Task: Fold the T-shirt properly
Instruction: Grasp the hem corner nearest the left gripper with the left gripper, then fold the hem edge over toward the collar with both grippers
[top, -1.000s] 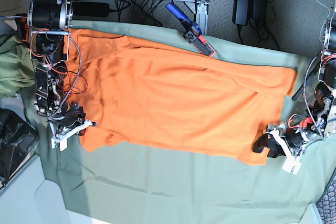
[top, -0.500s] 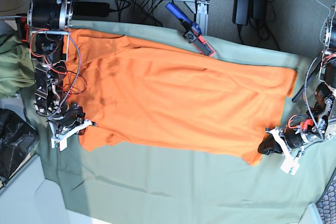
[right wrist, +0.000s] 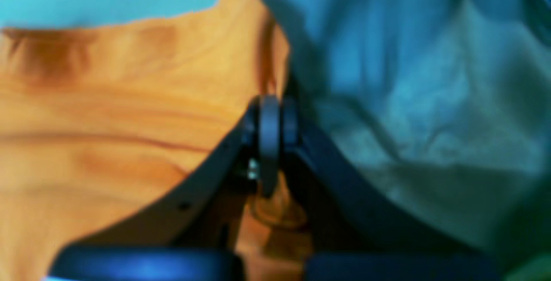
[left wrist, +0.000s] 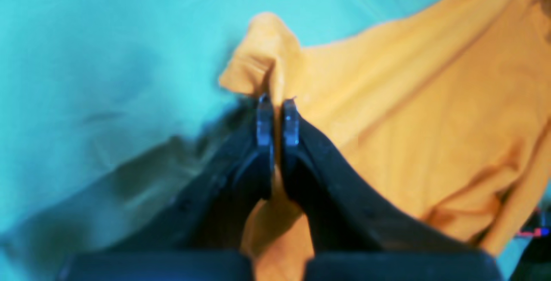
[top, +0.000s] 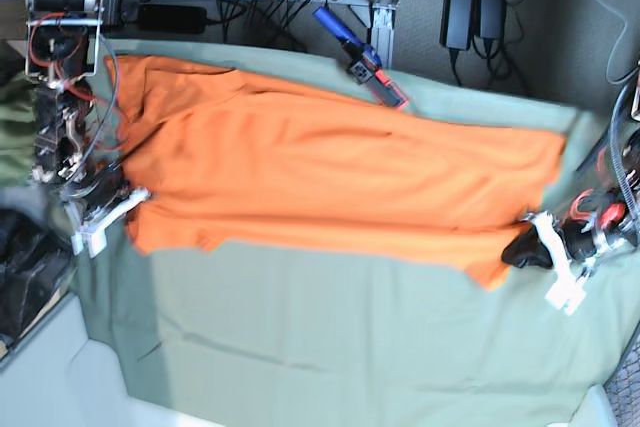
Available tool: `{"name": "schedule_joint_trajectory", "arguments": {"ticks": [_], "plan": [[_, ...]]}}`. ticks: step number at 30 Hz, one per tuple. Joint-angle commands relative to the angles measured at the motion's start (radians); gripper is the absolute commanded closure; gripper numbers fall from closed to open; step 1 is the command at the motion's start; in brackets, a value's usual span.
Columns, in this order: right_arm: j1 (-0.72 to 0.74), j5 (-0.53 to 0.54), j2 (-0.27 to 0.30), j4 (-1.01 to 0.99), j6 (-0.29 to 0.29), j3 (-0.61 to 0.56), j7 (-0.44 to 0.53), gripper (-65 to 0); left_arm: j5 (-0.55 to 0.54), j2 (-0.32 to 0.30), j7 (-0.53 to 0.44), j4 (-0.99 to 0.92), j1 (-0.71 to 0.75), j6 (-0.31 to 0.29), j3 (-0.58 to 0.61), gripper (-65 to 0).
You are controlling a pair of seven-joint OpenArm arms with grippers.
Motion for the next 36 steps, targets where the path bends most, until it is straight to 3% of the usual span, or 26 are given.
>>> {"name": "schedule_joint_trajectory", "arguments": {"ticks": [1, 11, 18, 19, 22, 23, 25, 27, 36], "plan": [[-0.006, 0.003, 0.032, 0.048, 0.082, 0.019, 0.008, 0.0, -0.015, -0.026, -0.011, 0.031, -0.009, -0.009, -0.008, 0.0], [-0.238, 0.040, 0.036, 0.282, 0.082, 0.223, -0.047, 0.0, -0.056, -0.066, 0.054, 0.064, 0.050, -0.009, -0.009, 0.0], [-0.328, 0.039, 0.024, 0.294, 0.082, 0.235, -0.034, 0.0, -0.108, -0.063, 0.085, 0.064, 0.092, -0.009, -0.009, 0.0], [-0.332, 0.039, 0.024, 0.294, 0.082, 0.235, -0.029, -1.3, -0.108, -0.061, 0.085, 0.064, 0.092, -0.009, -0.009, 0.0], [-0.338, 0.034, 0.023, 0.294, 0.082, 0.235, -0.024, -37.6, -0.108, -0.057, 0.085, 0.064, 0.095, -0.009, -0.009, 0.0], [-0.340, 0.030, 0.023, 0.294, 0.082, 0.235, -0.024, -45.1, -0.108, -0.057, 0.085, 0.064, 0.097, -0.009, -0.009, -0.6], [-0.340, 0.018, 0.023, 0.296, 0.082, 0.238, -0.024, -44.5, -0.107, -0.057, 0.085, 0.064, 0.103, -0.009, -0.009, -10.9], [-0.339, 0.021, 0.023, 0.303, 0.079, 0.256, -0.023, -44.5, -0.107, -0.057, 0.085, 0.064, 0.113, -0.009, -0.009, -16.9], [-0.259, 0.081, 0.019, 0.332, 0.083, 0.307, -0.002, -44.5, -0.108, -0.057, 0.081, 0.064, 0.130, -0.009, -0.009, -17.6]]}}
